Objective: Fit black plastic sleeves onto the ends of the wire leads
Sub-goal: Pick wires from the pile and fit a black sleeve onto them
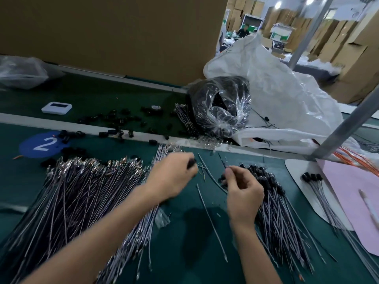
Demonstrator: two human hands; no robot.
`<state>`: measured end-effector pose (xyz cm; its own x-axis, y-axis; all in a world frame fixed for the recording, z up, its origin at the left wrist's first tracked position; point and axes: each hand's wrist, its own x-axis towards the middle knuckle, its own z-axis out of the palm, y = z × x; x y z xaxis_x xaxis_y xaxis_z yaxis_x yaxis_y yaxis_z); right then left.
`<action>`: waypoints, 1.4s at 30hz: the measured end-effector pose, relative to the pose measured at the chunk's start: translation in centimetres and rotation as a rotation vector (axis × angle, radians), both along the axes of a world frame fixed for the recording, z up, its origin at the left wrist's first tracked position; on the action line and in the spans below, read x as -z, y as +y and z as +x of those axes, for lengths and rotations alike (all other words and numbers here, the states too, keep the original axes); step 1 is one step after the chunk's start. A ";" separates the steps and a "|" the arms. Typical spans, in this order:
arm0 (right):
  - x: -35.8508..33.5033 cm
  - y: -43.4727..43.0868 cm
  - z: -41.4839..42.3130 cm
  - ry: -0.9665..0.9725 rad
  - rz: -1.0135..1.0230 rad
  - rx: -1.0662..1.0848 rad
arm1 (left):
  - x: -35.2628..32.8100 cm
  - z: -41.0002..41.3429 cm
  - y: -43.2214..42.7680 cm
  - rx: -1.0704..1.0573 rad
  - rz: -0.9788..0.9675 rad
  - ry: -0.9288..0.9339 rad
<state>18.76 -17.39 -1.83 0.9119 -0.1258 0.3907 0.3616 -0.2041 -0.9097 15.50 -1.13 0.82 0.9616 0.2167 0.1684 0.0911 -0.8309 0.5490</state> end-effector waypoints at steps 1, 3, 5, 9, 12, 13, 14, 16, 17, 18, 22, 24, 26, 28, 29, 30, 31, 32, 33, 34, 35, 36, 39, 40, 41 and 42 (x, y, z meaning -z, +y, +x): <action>0.0 0.0 -0.1 0.005 -0.009 -0.004 | 0.8 -0.7 -0.9 0.018 -0.012 0.009; 0.0 0.1 -0.3 0.001 -0.045 -0.020 | 2.3 -1.4 -1.5 0.035 0.041 -0.015; -0.1 0.2 -0.5 -0.013 -0.079 -0.051 | 3.0 -1.2 -1.2 0.044 0.118 -0.107; -0.2 0.2 -0.7 -0.016 -0.128 -0.117 | 2.0 -1.2 -1.2 0.035 0.027 -0.148; -0.5 0.1 -0.8 0.022 -0.053 -0.232 | 1.4 -2.0 -1.8 0.041 -0.262 -0.100; -0.7 0.2 -1.0 0.023 -0.006 -0.279 | 1.3 -2.2 -2.0 0.034 -0.282 -0.087; -0.9 0.3 -1.3 0.011 0.034 -0.320 | 1.3 -2.4 -2.1 0.029 -0.285 -0.077; -1.2 0.6 -1.8 -0.043 0.059 -0.385 | 1.4 -2.7 -2.6 0.036 -0.324 -0.072; -1.2 0.8 -2.1 -0.069 0.047 -0.412 | 1.4 -2.8 -2.8 0.046 -0.362 -0.079; -1.1 1.0 -2.4 -0.085 0.033 -0.433 | 1.3 -2.9 -3.0 0.052 -0.396 -0.085; -1.0 1.3 -2.4 -0.085 0.024 -0.435 | 0.8 -3.0 -3.3 0.077 -0.482 -0.026; -1.0 1.1 -2.2 -0.073 0.032 -0.427 | 0.6 -3.1 -3.5 0.098 -0.594 0.003; -1.0 1.0 -2.1 -0.066 0.053 -0.422 | 0.6 -3.3 -3.7 0.118 -0.734 -0.004; -0.9 0.9 -2.0 -0.068 0.069 -0.421 | 0.8 -3.5 -3.7 0.138 -0.836 -0.018; -0.9 0.8 -2.0 -0.065 0.078 -0.426 | 0.9 -3.7 -3.6 0.152 -0.860 -0.023; -0.9 0.8 -2.1 -0.057 0.092 -0.434 | 0.9 -3.8 -3.6 0.167 -0.876 -0.029; -0.9 0.8 -2.1 -0.046 0.106 -0.444 | 1.0 -4.0 -3.4 0.180 -0.893 -0.043; -0.8 0.8 -2.1 -0.038 0.112 -0.451 | 1.0 -4.1 -3.3 0.188 -0.911 -0.063; -0.8 0.8 -2.1 -0.034 0.106 -0.454 | 1.0 -4.2 -3.1 0.191 -0.928 -0.091; -0.7 0.9 -2.0 -0.029 0.093 -0.454 | 1.0 -4.3 -2.9 0.183 -0.937 -0.118; -0.7 0.9 -2.0 -0.024 0.081 -0.450 | 1.0 -4.4 -2.7 0.166 -0.940 -0.139; -0.7 0.8 -1.9 -0.018 0.076 -0.439 | 1.0 -4.5 -2.5 0.145 -0.941 -0.154; -0.7 0.5 -1.5 -0.015 0.097 -0.382 | 1.1 -4.6 -1.9 0.091 -0.889 -0.169; -0.7 0.5 -1.5 -0.021 0.105 -0.379 | 1.1 -4.6 -1.8 0.082 -0.865 -0.169; -0.7 0.4 -1.5 -0.030 0.104 -0.386 | 1.1 -4.7 -1.7 0.080 -0.851 -0.171; -0.8 0.5 -1.6 -0.040 0.092 -0.399 | 1.1 -4.7 -1.7 0.082 -0.853 -0.175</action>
